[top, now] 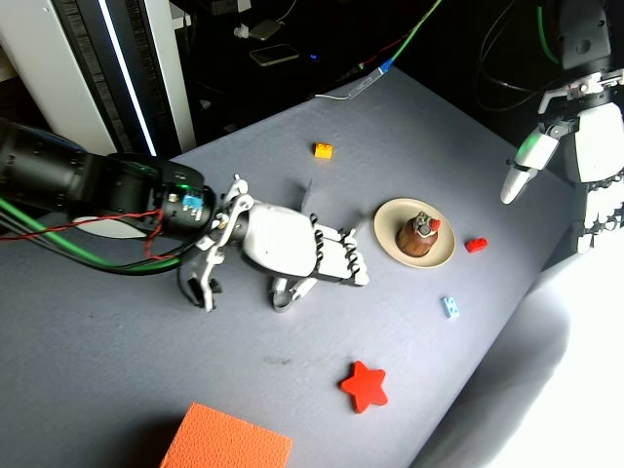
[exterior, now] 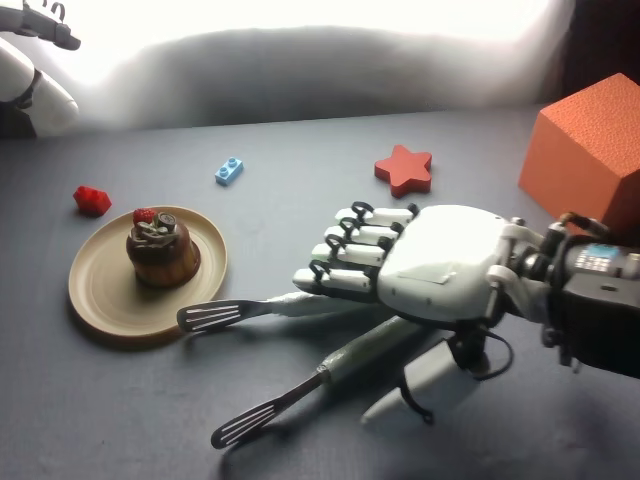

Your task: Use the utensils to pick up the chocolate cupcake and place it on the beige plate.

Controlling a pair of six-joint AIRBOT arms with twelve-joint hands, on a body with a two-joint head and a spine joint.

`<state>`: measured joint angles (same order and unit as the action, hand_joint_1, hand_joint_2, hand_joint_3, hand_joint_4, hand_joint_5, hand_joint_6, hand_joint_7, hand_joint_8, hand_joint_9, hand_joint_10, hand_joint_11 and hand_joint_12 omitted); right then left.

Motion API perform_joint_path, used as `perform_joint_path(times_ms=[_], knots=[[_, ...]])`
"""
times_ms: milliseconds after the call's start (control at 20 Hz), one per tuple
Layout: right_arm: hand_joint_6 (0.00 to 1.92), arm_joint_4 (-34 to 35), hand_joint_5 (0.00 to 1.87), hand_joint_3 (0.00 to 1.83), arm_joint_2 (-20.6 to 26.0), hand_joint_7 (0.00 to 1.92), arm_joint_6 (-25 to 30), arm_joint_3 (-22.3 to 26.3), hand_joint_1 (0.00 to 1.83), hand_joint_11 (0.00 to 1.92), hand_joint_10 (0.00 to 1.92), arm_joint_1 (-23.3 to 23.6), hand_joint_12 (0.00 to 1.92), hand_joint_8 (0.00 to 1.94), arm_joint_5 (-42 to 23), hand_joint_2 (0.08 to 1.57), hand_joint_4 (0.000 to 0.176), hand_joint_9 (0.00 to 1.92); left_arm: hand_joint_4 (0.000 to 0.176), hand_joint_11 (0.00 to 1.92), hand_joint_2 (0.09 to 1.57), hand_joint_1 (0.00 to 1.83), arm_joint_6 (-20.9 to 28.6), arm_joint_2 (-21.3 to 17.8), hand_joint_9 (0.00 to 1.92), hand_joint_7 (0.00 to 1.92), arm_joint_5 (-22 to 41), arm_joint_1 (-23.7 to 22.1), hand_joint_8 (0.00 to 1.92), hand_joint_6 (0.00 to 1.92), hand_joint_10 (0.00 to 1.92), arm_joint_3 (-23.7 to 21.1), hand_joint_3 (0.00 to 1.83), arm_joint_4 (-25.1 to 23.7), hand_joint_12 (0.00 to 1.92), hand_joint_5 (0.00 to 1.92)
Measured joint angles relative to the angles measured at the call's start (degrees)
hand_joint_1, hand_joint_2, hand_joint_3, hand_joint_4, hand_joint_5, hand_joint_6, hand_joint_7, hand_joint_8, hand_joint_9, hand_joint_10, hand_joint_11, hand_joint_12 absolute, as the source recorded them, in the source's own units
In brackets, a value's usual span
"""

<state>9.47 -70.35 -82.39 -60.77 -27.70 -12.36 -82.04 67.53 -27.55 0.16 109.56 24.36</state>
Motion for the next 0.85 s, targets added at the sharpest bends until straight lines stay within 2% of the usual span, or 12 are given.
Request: perform_joint_path(times_ms=[50, 200, 300, 350, 400, 550, 700, 850], knots=[[0.0, 0.0, 0.0, 0.0, 1.33, 0.0, -0.02, 1.6, 0.13, 0.0, 0.0, 0.0, 0.0, 0.0, -0.02, 0.79, 0.089, 0.0, 0.0, 0.0, 1.03, 0.53, 0.11, 0.0, 0.07, 0.09, 0.02, 0.0, 0.0, 0.0, 0.0, 0.0, 0.0, 0.07, 0.18, 0.15], [0.0, 0.0, 0.0, 0.0, 7.52, 0.0, -0.09, 8.28, 0.13, 0.0, 0.0, 0.5, 0.0, 0.0, 0.76, 0.84, 0.058, 0.0, 0.0, 0.0, 1.04, 0.52, 0.48, 0.0, 0.06, 0.07, -0.02, 0.02, 0.0, 0.0, 0.0, 0.0, 0.0, -0.04, 0.14, 0.13], [0.0, 1.16, 0.0, 0.0, 12.37, 0.0, -0.2, 12.24, 0.11, 0.01, 0.0, 2.29, 0.0, 0.0, 2.05, 0.85, 0.065, 0.0, 0.0, 0.0, 1.04, 0.52, 0.44, -0.07, 0.04, 0.04, -0.04, 0.02, 0.0, 0.0, 0.0, 0.0, 0.0, -0.09, 0.08, 0.11], [0.0, 3.63, 0.0, 0.0, 16.57, 0.0, -0.17, 14.97, 0.13, 0.03, 0.0, 4.98, 0.01, 0.0, 4.04, 0.84, 0.068, 0.0, 0.0, 0.0, 1.03, 0.54, 0.52, -0.07, 0.05, 0.05, -0.04, 0.02, 0.0, 0.0, 0.0, 0.0, 0.0, -0.07, 0.1, 0.12], [0.0, 3.87, 0.0, 0.0, 23.34, 0.0, -2.93, 20.46, 0.15, 0.04, 0.0, 6.51, 0.02, 0.0, 5.81, 0.84, 0.066, 0.0, 0.0, 0.0, 1.03, 0.56, 1.14, -0.31, 0.07, 0.07, -0.46, 0.0, 0.01, 0.0, 0.0, -0.15, 0.0, 0.07, 0.12, 0.13], [0.0, 3.82, 0.0, 0.0, 27.39, 0.0, -3.98, 23.61, 0.14, 0.05, 0.0, 9.07, 0.03, 0.0, 9.55, 0.85, 0.06, 0.0, 0.0, 0.0, 1.03, 0.53, 0.98, -0.57, 0.05, 0.04, -0.9, 0.0, 0.0, 0.0, 0.0, -0.24, 0.0, 0.02, 0.1, 0.12], [0.0, 3.82, 0.0, 0.01, 31.87, 0.0, -3.85, 23.93, 0.12, 0.05, 0.0, 11.93, 0.04, 0.0, 9.81, 0.88, 0.051, 0.0, 0.0, 0.0, 1.02, 0.54, 0.39, -0.76, 0.06, 0.08, -1.07, 0.0, 0.01, 0.0, 0.0, -0.24, 0.0, -0.11, 0.15, 0.14], [0.0, 3.82, 0.0, 0.01, 33.48, 0.0, -3.85, 24.04, 0.08, 0.04, 0.0, 11.91, 0.04, 0.0, 11.43, 0.89, 0.057, 0.0, 0.0, 0.0, 1.02, 0.54, 0.15, -1.03, 0.07, 0.09, -1.16, 0.0, 0.0, 0.0, 0.0, -0.24, 0.0, -0.15, 0.15, 0.15]])
